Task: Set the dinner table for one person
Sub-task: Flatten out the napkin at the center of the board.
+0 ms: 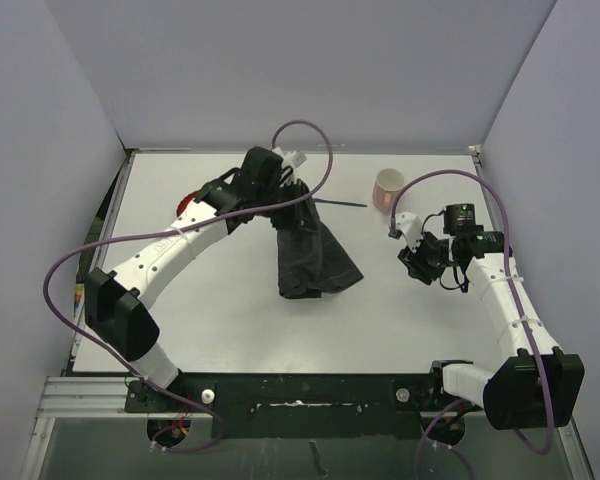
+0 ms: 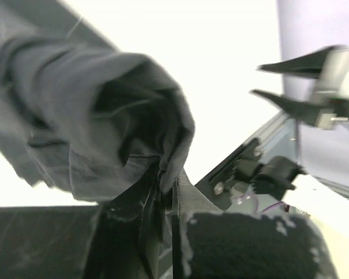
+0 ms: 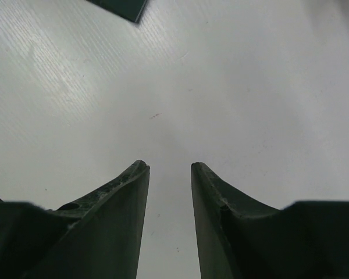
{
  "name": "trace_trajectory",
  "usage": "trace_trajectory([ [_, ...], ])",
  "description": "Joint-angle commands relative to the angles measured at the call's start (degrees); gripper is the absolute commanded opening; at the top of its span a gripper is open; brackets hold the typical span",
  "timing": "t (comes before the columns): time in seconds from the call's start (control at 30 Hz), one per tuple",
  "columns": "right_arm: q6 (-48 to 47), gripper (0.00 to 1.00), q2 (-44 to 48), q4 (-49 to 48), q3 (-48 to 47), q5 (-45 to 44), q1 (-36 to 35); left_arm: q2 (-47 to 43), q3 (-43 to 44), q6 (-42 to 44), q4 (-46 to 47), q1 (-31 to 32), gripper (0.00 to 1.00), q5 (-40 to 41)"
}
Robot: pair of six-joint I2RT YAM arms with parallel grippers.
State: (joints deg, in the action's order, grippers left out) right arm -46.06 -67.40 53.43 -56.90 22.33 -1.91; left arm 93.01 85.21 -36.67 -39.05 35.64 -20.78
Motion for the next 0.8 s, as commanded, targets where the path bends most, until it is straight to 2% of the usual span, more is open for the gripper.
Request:
trace_trajectory([
  [0.0,0.99,0.36,1.08,-2.12,-0.38,0.05,0.24,3.12,16.04,1.20,-0.04,5.55,0.00,-2.24],
  [0.17,0.71,0.35,1.65,-3.16,1.79,-2.02,0.02,4.07,25.29,-0.42,-0.87,9.82,0.00,-3.02],
  [0.33,1.21,0.34,1.31,-4.10,2.32,-1.97,0.14,-0.08,25.43,-3.29,2.63,10.94,0.00,-3.34],
  [0.43,1.70,0.34,0.90,-4.58,2.48,-1.72,0.15,-3.91,24.77,-0.56,-2.46,10.34,0.00,1.84],
  [0.5,1.85,0.35,0.45,-4.74,2.71,-1.63,0.23,-7.08,21.36,0.76,-5.48,7.31,0.00,4.33],
  [0.57,2.02,0.34,0.11,-4.71,2.85,-1.61,0.32,-11.25,14.70,0.35,-5.92,2.84,0.00,3.32],
  [0.77,2.15,0.35,-0.35,-3.75,2.70,-1.18,0.57,-22.61,-10.76,3.26,-8.91,-12.48,0.00,5.35],
])
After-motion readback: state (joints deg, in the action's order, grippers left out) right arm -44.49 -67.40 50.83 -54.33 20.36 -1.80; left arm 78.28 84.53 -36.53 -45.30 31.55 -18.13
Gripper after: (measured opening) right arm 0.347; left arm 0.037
